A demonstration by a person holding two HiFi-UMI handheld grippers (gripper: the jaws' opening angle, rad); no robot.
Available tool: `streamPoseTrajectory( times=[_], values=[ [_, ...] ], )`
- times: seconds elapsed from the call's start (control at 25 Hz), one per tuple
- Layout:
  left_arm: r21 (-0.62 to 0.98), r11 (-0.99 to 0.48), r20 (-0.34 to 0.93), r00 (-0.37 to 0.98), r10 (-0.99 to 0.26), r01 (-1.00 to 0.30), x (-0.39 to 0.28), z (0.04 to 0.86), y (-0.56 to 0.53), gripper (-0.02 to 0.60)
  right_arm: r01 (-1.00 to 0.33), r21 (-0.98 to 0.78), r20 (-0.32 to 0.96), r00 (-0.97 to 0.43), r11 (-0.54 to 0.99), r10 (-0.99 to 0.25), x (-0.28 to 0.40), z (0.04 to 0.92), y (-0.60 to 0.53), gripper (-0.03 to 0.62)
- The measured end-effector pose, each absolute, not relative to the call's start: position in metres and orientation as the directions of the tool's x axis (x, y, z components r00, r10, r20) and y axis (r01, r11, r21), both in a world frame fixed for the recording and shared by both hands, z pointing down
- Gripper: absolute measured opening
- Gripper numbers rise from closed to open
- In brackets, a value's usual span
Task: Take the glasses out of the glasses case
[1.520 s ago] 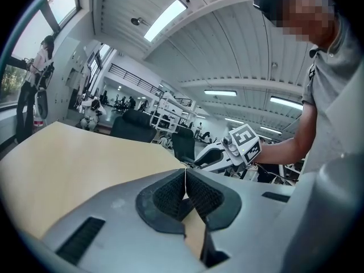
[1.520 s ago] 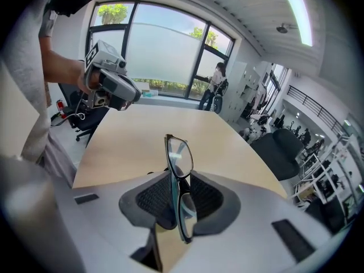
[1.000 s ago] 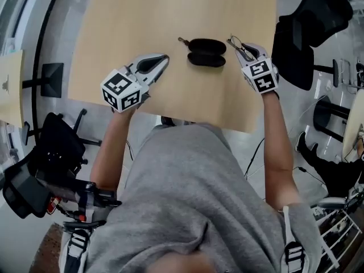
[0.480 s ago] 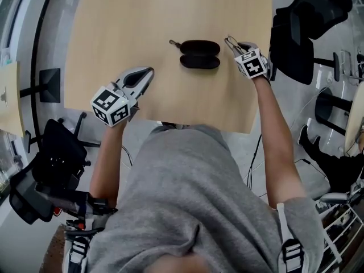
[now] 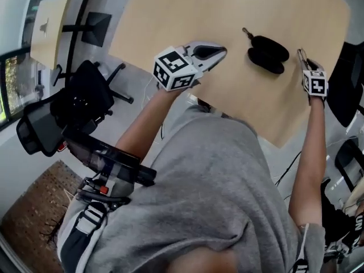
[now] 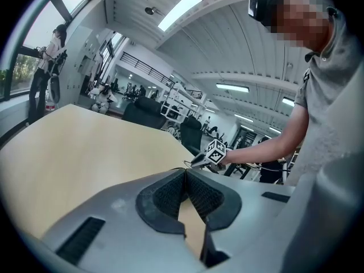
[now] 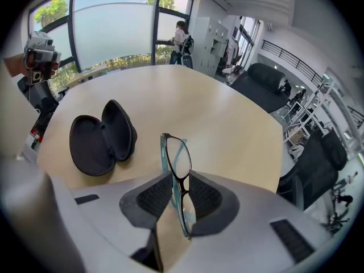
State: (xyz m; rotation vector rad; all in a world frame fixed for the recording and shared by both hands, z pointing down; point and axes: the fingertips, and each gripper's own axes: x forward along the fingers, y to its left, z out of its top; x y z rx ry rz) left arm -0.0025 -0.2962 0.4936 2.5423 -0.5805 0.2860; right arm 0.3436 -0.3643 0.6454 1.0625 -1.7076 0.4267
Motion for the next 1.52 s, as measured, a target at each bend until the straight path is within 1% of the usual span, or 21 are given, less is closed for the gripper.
streamPoseTrajectory(
  times=[0.16,0.4,0.6,0.64,0.72,0.76,0.8,1.2,1.32,1.36,1.4,1.44,1.48,1.52],
  values=[
    [0.439,-0.777,0.299,0.889,-0.347,-0.451,-0.01,0.493,-0.289,0.006,-0.825,0.191,0.898,-0.071,0.532,-0.434,0.335,0.655,-0.356,0.092],
    [0.437,-0.771,0.296,0.883,-0.364,-0.464,-0.014,0.493,-0.293,0.006,-0.829,0.157,0.929,-0.061,0.537,-0.365,0.337,0.681,-0.353,0.094],
    [0.425,-0.774,0.288,0.88,-0.377,-0.47,-0.02,0.492,-0.293,0.006,-0.839,0.132,0.934,-0.073,0.529,-0.349,0.335,0.692,-0.349,0.109],
    [0.422,-0.775,0.287,0.88,-0.378,-0.47,-0.02,0.492,-0.293,0.006,-0.838,0.129,0.936,-0.073,0.53,-0.344,0.336,0.694,-0.349,0.123],
    [0.417,-0.778,0.283,0.881,-0.38,-0.469,-0.021,0.491,-0.293,0.006,-0.84,0.118,0.94,-0.078,0.529,-0.333,0.336,0.696,-0.346,0.205],
    [0.415,-0.78,0.281,0.881,-0.38,-0.469,-0.021,0.49,-0.293,0.006,-0.841,0.116,0.941,-0.077,0.529,-0.329,0.336,0.697,-0.345,0.225],
    [0.413,-0.781,0.278,0.882,-0.381,-0.468,-0.021,0.49,-0.292,0.006,-0.84,0.118,0.941,-0.075,0.529,-0.329,0.337,0.697,-0.343,0.229],
    [0.378,-0.801,0.244,0.884,-0.399,-0.465,-0.032,0.476,-0.283,0.006,-0.85,0.126,0.904,-0.113,0.511,-0.411,0.33,0.658,-0.332,0.229],
    [0.357,-0.812,0.219,0.886,-0.408,-0.462,-0.041,0.459,-0.266,0.006,-0.858,0.135,0.859,-0.148,0.496,-0.49,0.314,0.618,-0.319,0.227],
    [0.345,-0.817,0.207,0.887,-0.413,-0.461,-0.047,0.449,-0.255,0.006,-0.861,0.145,0.832,-0.16,0.487,-0.532,0.304,0.594,-0.31,0.224],
    [0.334,-0.823,0.195,0.888,-0.417,-0.46,-0.054,0.439,-0.245,0.006,-0.866,0.152,0.799,-0.175,0.476,-0.575,0.292,0.569,-0.302,0.162],
    [0.325,-0.827,0.183,0.888,-0.421,-0.459,-0.059,0.432,-0.238,0.006,-0.874,0.152,0.763,-0.193,0.462,-0.616,0.28,0.545,-0.295,0.043],
    [0.317,-0.83,0.174,0.889,-0.425,-0.459,-0.064,0.427,-0.232,0.006,-0.883,0.138,0.725,-0.218,0.448,-0.653,0.267,0.523,-0.288,0.013],
    [0.31,-0.833,0.165,0.889,-0.427,-0.458,-0.067,0.423,-0.228,0.006,-0.893,0.106,0.683,-0.253,0.436,-0.685,0.253,0.501,-0.281,0.008]
  ],
)
